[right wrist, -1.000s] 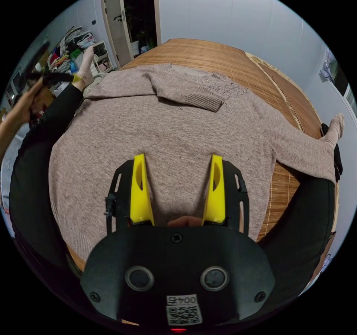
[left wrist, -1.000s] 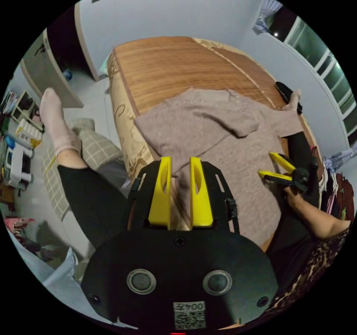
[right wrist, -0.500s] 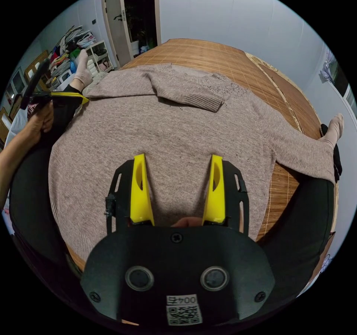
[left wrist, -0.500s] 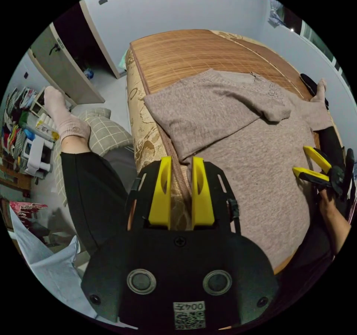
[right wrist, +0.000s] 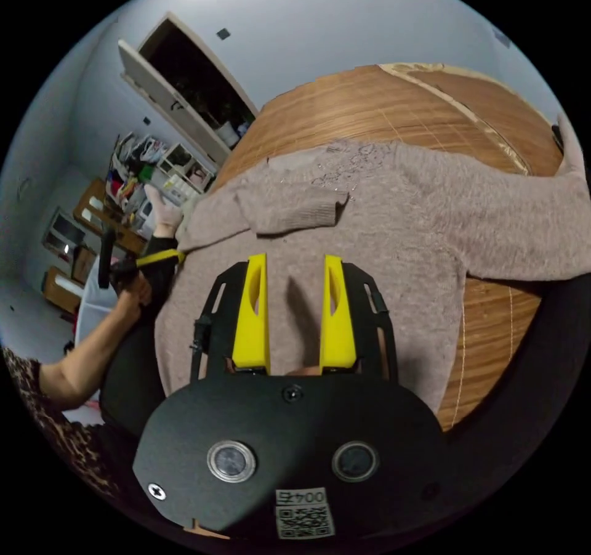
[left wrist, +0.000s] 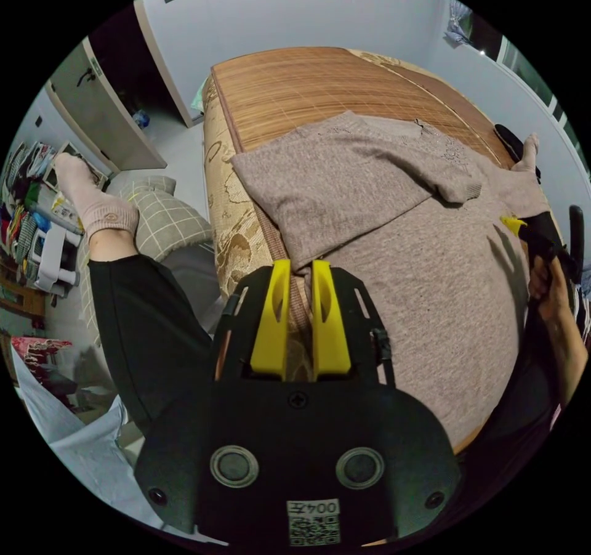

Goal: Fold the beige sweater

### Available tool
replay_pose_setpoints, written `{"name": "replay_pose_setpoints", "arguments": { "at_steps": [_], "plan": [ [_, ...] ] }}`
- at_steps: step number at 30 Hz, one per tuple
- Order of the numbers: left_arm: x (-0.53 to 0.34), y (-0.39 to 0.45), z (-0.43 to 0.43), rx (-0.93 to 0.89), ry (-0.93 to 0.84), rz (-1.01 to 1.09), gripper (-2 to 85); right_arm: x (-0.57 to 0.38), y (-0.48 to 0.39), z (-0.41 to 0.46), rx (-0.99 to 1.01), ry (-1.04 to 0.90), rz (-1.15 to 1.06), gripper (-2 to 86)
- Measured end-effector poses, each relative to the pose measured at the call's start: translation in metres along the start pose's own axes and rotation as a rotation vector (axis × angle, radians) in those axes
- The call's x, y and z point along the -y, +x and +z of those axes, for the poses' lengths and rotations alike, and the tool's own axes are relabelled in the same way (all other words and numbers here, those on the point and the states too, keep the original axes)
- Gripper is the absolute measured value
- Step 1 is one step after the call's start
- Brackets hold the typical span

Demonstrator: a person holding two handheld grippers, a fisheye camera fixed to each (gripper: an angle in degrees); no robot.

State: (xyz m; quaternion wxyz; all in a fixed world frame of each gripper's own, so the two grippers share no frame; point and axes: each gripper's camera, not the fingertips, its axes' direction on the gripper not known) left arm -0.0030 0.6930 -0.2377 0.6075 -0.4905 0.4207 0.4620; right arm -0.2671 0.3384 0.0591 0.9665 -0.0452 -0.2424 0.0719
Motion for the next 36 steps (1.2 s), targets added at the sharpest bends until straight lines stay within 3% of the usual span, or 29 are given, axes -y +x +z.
{"name": "replay_pose_setpoints", "arguments": {
  "at_steps": [7,11,15,18,22,31,36],
  "plan": [
    [-0.016,0.009,0.0,0.007,0.03,-0.003,1.7,0.063,0.016,0.028,-0.033,-0.077,0.044,12.4],
    [-0.022,0.007,0.004,-0.019,0.029,-0.013,1.7,0.093,-0.001,0.029,0.008,-0.135,-0.015,2.7],
    [-0.028,0.006,0.007,-0.028,0.021,-0.017,1.8,0.126,-0.031,-0.017,-0.088,-0.052,-0.037,0.9],
    [-0.031,0.005,0.009,-0.031,0.016,-0.018,1.8,0.138,-0.012,-0.018,-0.126,-0.112,0.025,0.9],
    [-0.037,0.003,0.012,-0.038,0.015,-0.022,2.0,0.126,0.038,0.026,-0.13,-0.293,0.145,3.1],
    [-0.044,0.001,0.017,-0.017,0.013,-0.011,2.0,0.059,0.023,0.027,-0.067,-0.202,0.064,5.9],
    [-0.047,-0.002,0.019,-0.01,0.012,-0.01,1.9,0.011,-0.028,0.045,-0.159,-0.117,-0.057,8.0]
  ]
}}
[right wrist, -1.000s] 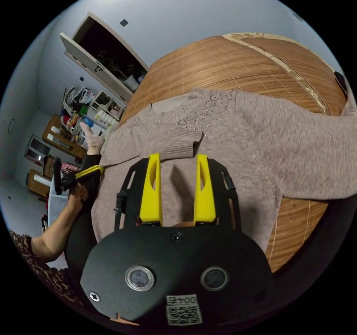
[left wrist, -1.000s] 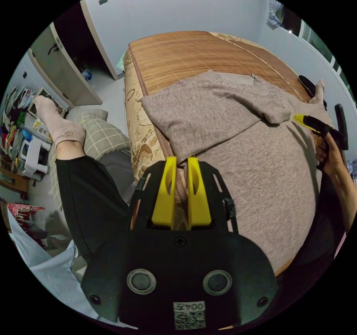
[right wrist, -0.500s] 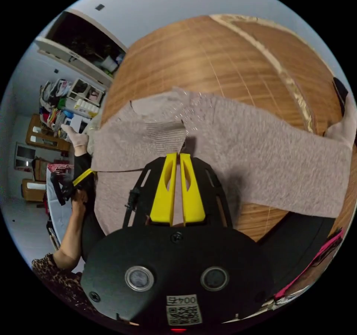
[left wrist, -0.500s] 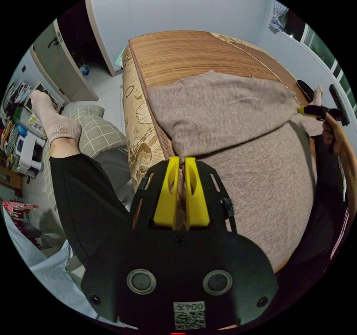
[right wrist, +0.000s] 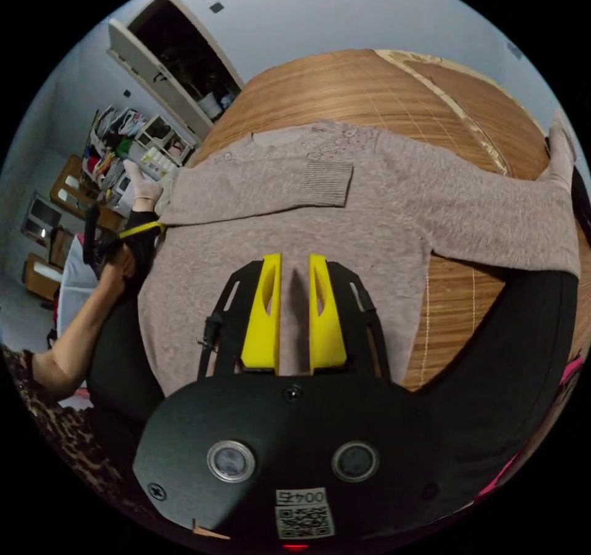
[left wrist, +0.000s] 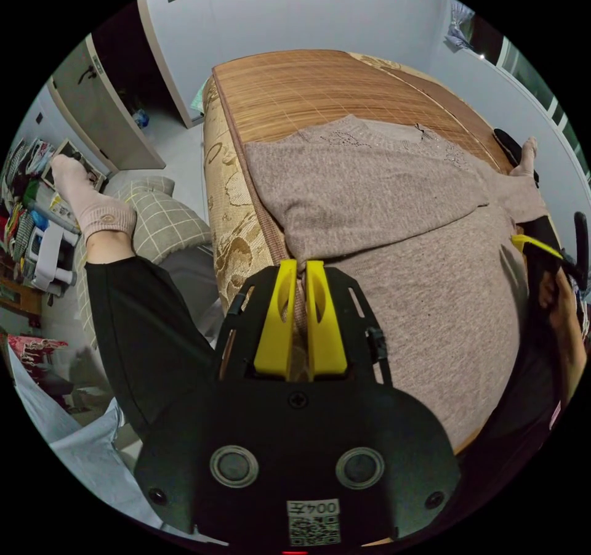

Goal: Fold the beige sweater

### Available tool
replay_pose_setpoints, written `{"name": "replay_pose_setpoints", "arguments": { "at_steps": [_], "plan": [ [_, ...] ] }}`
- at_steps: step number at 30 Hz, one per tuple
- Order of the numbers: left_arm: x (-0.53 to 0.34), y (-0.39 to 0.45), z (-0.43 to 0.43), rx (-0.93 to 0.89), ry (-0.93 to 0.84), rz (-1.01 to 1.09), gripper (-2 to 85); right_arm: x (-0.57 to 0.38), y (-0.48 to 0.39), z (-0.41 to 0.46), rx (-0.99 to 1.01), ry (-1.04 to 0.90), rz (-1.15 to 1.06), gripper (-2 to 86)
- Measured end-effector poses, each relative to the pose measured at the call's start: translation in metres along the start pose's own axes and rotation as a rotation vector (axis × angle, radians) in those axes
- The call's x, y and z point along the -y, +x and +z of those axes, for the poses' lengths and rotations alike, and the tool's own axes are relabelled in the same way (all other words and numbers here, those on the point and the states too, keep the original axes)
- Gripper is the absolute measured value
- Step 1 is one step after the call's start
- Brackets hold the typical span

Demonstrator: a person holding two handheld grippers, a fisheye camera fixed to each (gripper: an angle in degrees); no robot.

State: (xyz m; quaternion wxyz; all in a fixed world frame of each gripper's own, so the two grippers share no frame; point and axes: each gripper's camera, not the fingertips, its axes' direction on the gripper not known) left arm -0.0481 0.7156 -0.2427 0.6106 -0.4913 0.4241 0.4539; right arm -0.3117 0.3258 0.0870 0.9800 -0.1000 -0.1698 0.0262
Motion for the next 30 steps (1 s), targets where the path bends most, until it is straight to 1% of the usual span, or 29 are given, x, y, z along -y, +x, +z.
{"name": "replay_pose_setpoints", "arguments": {
  "at_steps": [3,4,5,6,7,9,14,19,22,24,26,30],
  "plan": [
    [-0.002,-0.002,0.001,0.007,0.0,0.007,1.9,-0.024,-0.029,0.027,-0.132,0.024,-0.083,8.9],
    [-0.003,-0.002,0.001,0.011,0.0,0.011,1.9,-0.033,-0.037,0.041,-0.197,0.009,-0.118,8.8],
    [-0.004,-0.003,0.002,0.013,-0.001,0.015,1.9,-0.043,-0.044,0.053,-0.263,0.04,-0.163,8.7],
    [-0.004,-0.004,0.002,0.013,-0.002,0.016,2.0,-0.048,-0.047,0.056,-0.286,0.073,-0.185,8.6],
    [-0.005,-0.005,0.002,0.01,-0.004,0.018,2.0,-0.048,-0.051,0.062,-0.309,0.057,-0.191,8.5],
    [-0.006,-0.008,0.002,0.004,-0.007,0.019,2.1,-0.047,-0.052,0.07,-0.303,0.047,-0.206,8.4],
    [-0.01,-0.016,0.002,-0.015,-0.028,0.017,2.1,-0.05,-0.037,0.085,-0.217,0.053,-0.151,8.2],
    [-0.014,-0.023,-0.003,-0.017,-0.015,0.017,1.9,-0.056,-0.04,0.099,-0.217,0.058,-0.172,9.9],
    [-0.013,-0.025,-0.002,-0.009,-0.016,0.025,1.9,-0.056,-0.049,0.101,-0.163,0.122,-0.202,11.3],
    [-0.011,-0.027,-0.001,-0.004,-0.021,0.023,1.9,-0.047,-0.06,0.102,-0.153,0.155,-0.223,11.2],
    [-0.01,-0.032,0.0,-0.015,-0.025,0.006,2.2,-0.022,-0.079,0.108,-0.077,0.172,-0.268,10.5],
    [-0.01,-0.043,0.0,-0.055,-0.021,-0.016,3.3,0.03,-0.118,0.13,0.036,0.147,-0.362,9.7]
  ]
}}
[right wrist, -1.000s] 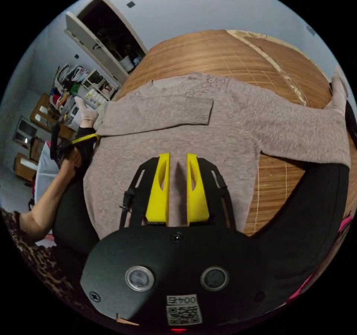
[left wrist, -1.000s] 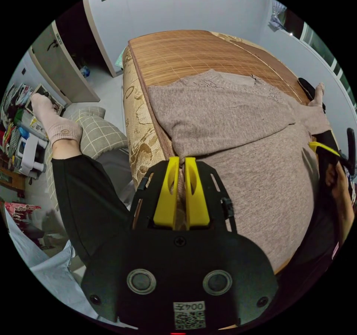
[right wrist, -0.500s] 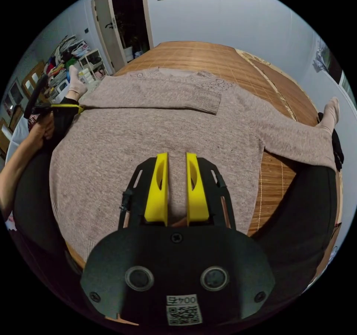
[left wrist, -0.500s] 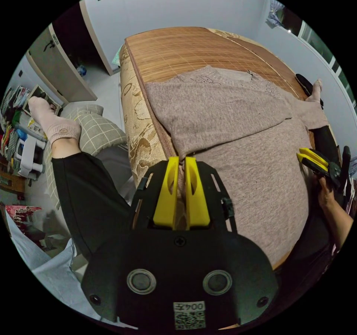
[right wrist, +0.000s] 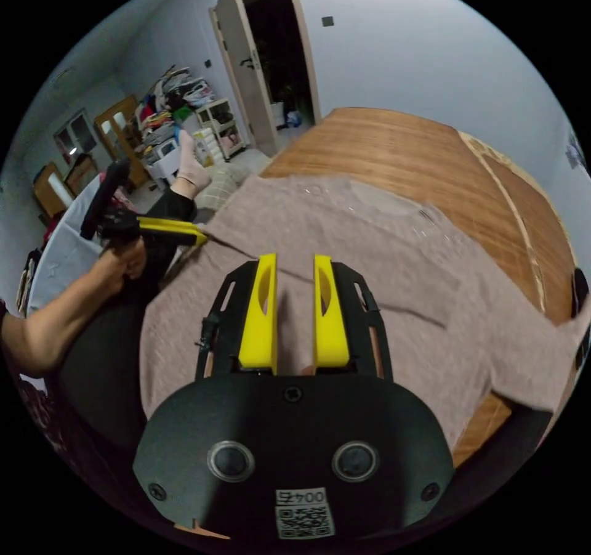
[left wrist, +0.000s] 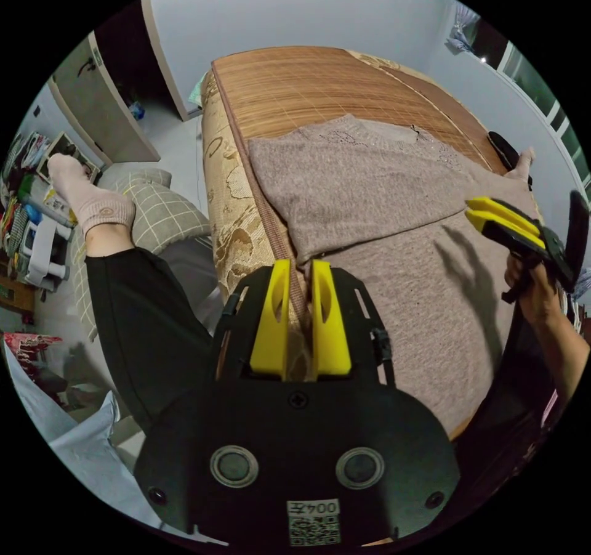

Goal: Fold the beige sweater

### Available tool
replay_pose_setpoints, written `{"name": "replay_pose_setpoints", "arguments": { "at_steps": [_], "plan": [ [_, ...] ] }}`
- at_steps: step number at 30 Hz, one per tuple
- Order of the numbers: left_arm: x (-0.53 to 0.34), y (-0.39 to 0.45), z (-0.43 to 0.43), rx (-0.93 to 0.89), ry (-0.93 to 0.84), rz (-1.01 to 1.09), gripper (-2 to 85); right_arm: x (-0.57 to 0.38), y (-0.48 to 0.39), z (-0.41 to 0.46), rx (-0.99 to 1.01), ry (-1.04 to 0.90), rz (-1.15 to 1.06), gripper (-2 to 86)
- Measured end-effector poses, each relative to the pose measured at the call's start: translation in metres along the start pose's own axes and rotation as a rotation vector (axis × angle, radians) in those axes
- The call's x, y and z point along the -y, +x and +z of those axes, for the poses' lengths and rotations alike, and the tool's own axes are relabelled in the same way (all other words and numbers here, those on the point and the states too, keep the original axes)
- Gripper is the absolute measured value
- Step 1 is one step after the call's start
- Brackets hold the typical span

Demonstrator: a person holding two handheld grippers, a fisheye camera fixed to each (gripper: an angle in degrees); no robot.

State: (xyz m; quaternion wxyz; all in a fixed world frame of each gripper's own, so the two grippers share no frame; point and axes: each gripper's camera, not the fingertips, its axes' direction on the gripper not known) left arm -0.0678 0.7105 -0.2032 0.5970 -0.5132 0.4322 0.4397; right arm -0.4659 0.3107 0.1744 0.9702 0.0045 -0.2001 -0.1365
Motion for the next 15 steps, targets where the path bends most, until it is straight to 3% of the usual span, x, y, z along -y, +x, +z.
{"name": "replay_pose_setpoints", "arguments": {
  "at_steps": [5,15],
  "plan": [
    [0.002,-0.013,0.003,-0.054,0.001,-0.013,4.5,0.09,-0.021,0.064,0.147,-0.034,-0.108,10.4],
    [0.006,-0.015,0.007,-0.05,-0.021,0.023,1.9,0.16,-0.048,0.169,0.18,-0.218,-0.27,11.4]
  ]
}}
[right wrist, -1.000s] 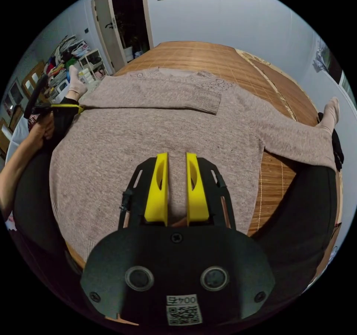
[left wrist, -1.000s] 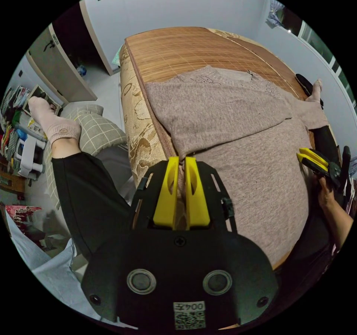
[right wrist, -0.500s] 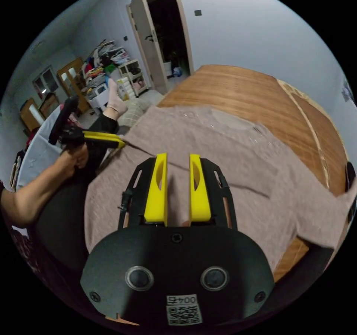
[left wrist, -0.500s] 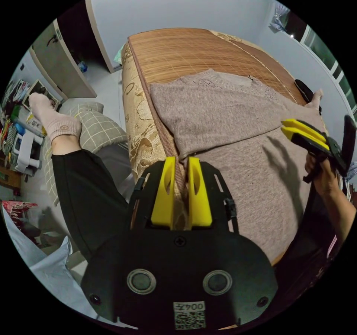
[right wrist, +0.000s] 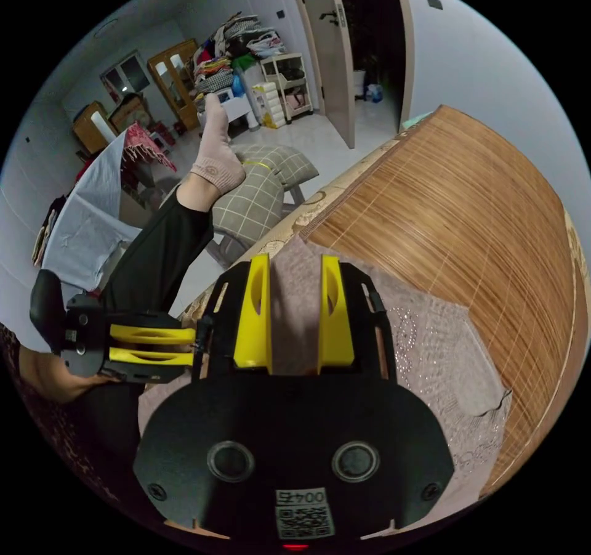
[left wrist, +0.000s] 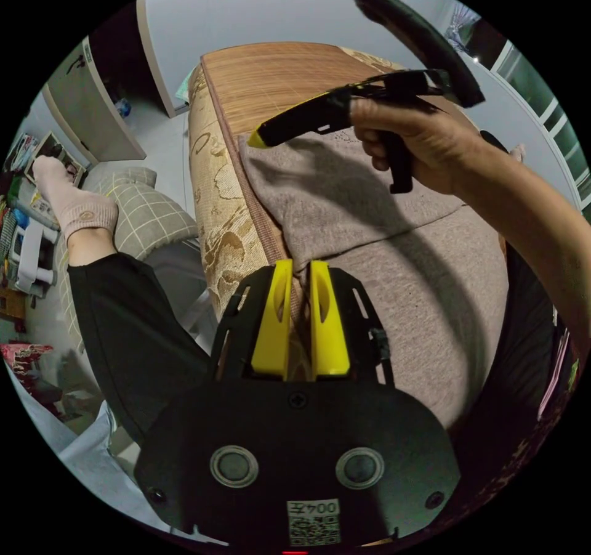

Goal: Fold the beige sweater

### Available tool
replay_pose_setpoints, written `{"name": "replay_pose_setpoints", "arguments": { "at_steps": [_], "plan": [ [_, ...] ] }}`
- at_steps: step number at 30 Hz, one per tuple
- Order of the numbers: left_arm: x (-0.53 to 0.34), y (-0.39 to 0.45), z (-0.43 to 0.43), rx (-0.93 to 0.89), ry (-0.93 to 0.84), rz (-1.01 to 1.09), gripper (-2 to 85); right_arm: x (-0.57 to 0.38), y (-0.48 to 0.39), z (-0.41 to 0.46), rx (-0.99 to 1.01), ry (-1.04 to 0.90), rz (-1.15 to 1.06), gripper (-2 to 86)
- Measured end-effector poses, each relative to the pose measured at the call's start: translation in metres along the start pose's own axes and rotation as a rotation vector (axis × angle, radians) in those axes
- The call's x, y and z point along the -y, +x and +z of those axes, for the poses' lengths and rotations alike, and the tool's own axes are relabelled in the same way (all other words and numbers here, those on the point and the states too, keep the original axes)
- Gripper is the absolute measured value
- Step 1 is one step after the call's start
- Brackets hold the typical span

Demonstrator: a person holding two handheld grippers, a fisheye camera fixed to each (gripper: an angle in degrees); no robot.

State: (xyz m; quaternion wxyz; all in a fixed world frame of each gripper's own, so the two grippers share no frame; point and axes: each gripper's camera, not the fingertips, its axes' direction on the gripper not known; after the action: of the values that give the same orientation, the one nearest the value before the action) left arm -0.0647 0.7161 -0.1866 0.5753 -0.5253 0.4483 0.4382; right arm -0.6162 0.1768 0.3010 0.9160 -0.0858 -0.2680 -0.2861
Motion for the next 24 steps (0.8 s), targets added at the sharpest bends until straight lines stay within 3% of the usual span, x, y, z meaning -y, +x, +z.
{"name": "replay_pose_setpoints", "arguments": {
  "at_steps": [4,8,12,16,24],
  "plan": [
    [0.0,0.002,-0.001,-0.004,-0.011,0.011,1.8,0.007,-0.002,0.023,-0.009,-0.088,-0.046,3.4],
    [-0.005,0.003,-0.004,0.003,-0.014,0.004,1.9,0.015,0.005,0.031,-0.059,-0.068,0.022,1.9],
    [-0.008,0.001,-0.007,-0.009,-0.011,-0.005,2.1,0.014,0.01,0.036,-0.005,-0.045,0.067,4.2],
    [-0.013,0.004,-0.013,-0.036,-0.004,-0.004,3.3,-0.006,0.011,0.006,-0.013,0.025,0.124,11.8],
    [-0.04,0.005,-0.054,-0.09,0.143,-0.038,7.2,-0.158,-0.008,-0.088,-0.149,0.104,0.245,13.6]
  ]
}}
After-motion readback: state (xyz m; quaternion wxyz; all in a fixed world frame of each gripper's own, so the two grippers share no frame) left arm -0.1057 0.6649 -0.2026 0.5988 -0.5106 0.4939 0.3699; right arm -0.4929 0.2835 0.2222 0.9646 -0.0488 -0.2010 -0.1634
